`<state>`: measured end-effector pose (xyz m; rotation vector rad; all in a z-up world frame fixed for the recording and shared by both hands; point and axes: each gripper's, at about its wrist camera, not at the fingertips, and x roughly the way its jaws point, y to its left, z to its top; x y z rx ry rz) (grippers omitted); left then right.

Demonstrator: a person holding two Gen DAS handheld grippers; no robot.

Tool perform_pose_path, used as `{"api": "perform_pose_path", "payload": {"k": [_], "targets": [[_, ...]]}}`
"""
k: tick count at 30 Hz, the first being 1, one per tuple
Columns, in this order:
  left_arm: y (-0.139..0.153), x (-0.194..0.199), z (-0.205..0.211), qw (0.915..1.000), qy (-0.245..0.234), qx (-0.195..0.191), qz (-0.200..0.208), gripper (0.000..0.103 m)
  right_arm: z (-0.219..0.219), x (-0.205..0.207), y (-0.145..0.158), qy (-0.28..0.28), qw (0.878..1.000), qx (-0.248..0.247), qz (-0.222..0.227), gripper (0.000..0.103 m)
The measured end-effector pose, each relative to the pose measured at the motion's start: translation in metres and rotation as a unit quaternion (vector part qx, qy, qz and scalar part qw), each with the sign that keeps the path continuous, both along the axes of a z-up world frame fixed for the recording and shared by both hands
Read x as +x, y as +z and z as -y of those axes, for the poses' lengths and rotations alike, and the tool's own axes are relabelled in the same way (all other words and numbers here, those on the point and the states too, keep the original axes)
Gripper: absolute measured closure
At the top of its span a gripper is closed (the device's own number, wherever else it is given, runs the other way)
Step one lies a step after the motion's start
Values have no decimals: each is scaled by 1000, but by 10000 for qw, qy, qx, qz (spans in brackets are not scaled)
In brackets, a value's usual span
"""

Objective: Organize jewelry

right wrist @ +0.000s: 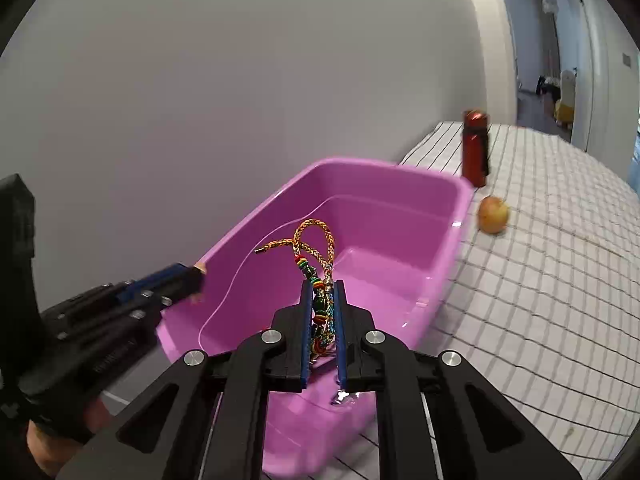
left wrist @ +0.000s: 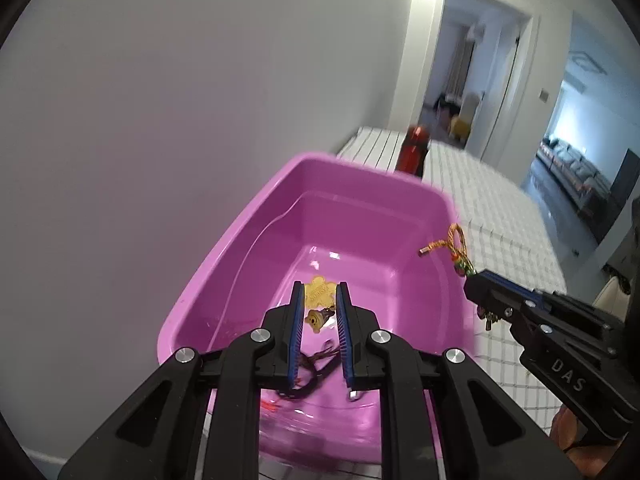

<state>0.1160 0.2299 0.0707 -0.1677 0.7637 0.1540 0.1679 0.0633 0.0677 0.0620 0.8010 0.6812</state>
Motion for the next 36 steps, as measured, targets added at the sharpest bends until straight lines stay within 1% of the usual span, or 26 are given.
{"api": "perform_pose_path", "payload": {"k": [3,6,8,11,14,16,17,18,19,20,22,25,27,30,36], "targets": [[-19,19,-16,9994,-99,-41,-326,87,-28,14,-14,29,9995,-245,-203,93],[-35,32,-25,9979,-154,-181,-610,87,-41,25,-29,27,9978,-434,-509,93],[-41,39,-29,9968,-152,-286,-731,87,-46,30,-36,12,9965,-568,-616,93],[-46,43,-32,9964,-90,-309,-790,86,-51,37,-42,9,9951,-676,-728,93],[-47,45,-34,9955,47,-313,-898,86,-52,41,-46,33,9940,-820,-727,93],[-47,44,-34,9947,75,-318,-973,85,-51,39,-45,33,9936,-867,-722,90],[-46,44,-34,9942,118,-286,-1034,76,-50,41,-44,50,9933,-889,-733,76],[-46,44,-34,9939,165,-268,-1053,66,-49,42,-42,92,9933,-895,-728,58],[-43,43,-34,9940,244,-245,-1038,45,-46,41,-38,121,9938,-880,-669,54],[-38,39,-35,9946,336,-226,-959,31,-44,41,-35,129,9942,-875,-611,53],[-31,33,-34,9954,437,-165,-838,29,-39,39,-28,122,9944,-917,-511,53],[-23,29,-30,9948,521,-88,-868,15,-31,38,-22,98,9947,-893,-497,51],[-19,26,-27,9944,570,-44,-889,14,-27,36,-17,111,9950,-868,-480,49],[-17,25,-23,9930,659,47,-979,9,-22,33,-13,134,9949,-865,-498,47],[-15,23,-15,9915,729,84,-1077,8,-10,34,-9,52,9947,-853,-563,41]]}}
